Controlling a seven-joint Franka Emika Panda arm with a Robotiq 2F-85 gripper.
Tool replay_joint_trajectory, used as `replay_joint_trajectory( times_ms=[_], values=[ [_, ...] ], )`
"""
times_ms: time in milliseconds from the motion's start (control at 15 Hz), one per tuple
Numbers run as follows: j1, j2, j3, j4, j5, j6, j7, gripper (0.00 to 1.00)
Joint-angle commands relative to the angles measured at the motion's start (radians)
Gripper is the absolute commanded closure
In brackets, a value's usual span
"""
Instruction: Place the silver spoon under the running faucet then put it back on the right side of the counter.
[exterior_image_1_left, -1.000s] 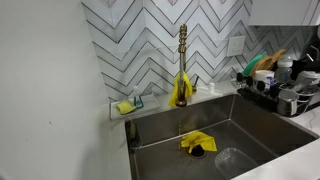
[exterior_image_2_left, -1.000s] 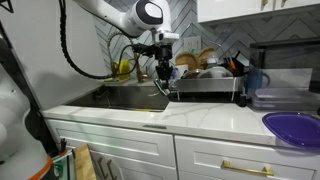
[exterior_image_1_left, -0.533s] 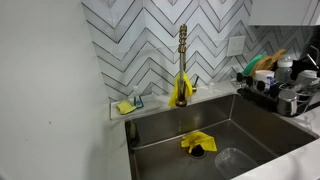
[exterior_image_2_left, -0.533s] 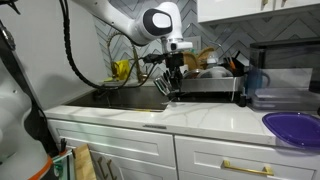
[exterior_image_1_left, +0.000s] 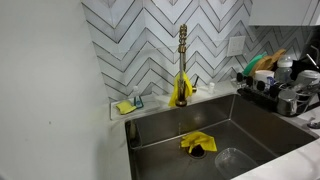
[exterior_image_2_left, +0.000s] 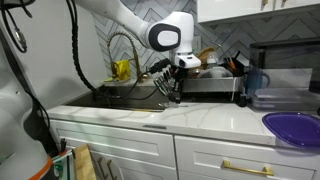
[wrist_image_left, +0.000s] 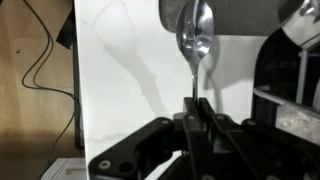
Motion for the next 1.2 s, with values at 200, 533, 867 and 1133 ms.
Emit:
replay_joint_trajectory(
  times_ms=[200, 533, 867, 1133],
  values=[
    [-0.031, 0.025, -0.038, 0.007, 0.057, -0.024, -0.079, 0.98],
    [-0.038, 0.055, -0.05, 0.016, 0.093, -0.026, -0.082, 0.98],
    [-0.045, 0.093, -0.055, 0.024, 0.135, -0.023, -0.085, 0.98],
    [-0.05, 0.109, -0.072, 0.031, 0.113, -0.019, -0.065, 0.98]
  ],
)
